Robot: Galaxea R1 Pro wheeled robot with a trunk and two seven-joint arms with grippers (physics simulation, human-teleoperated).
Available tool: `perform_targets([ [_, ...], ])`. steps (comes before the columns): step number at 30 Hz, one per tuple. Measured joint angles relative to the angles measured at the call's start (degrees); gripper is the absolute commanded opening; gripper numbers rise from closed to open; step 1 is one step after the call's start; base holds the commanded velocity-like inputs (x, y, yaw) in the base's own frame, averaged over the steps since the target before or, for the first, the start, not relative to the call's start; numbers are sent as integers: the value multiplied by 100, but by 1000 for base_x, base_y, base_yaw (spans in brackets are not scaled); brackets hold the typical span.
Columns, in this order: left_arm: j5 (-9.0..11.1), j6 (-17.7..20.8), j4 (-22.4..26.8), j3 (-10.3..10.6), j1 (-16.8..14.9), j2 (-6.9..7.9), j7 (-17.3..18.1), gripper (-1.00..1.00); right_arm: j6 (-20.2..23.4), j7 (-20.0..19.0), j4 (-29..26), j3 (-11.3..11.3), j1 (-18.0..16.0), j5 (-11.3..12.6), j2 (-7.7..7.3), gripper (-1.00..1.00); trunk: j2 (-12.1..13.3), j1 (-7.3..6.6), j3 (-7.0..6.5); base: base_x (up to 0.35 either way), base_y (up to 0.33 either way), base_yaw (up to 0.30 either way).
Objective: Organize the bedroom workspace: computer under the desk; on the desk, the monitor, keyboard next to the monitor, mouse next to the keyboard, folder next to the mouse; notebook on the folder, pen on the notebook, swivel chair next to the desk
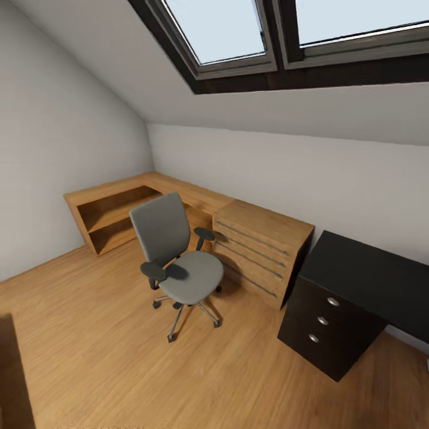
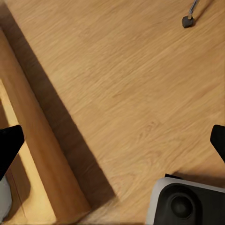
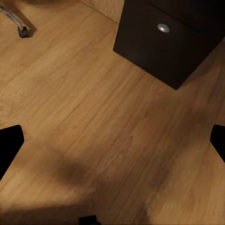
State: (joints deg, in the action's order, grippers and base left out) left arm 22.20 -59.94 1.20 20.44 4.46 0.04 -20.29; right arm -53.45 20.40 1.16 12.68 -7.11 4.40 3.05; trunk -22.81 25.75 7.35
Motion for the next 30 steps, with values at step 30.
perform_targets([
  [30, -3, 484, 3, 4, -7, 20, 0, 100, -76, 18, -8, -1, -1, -8, 7, 100, 0, 0, 0, 0, 0, 142],
])
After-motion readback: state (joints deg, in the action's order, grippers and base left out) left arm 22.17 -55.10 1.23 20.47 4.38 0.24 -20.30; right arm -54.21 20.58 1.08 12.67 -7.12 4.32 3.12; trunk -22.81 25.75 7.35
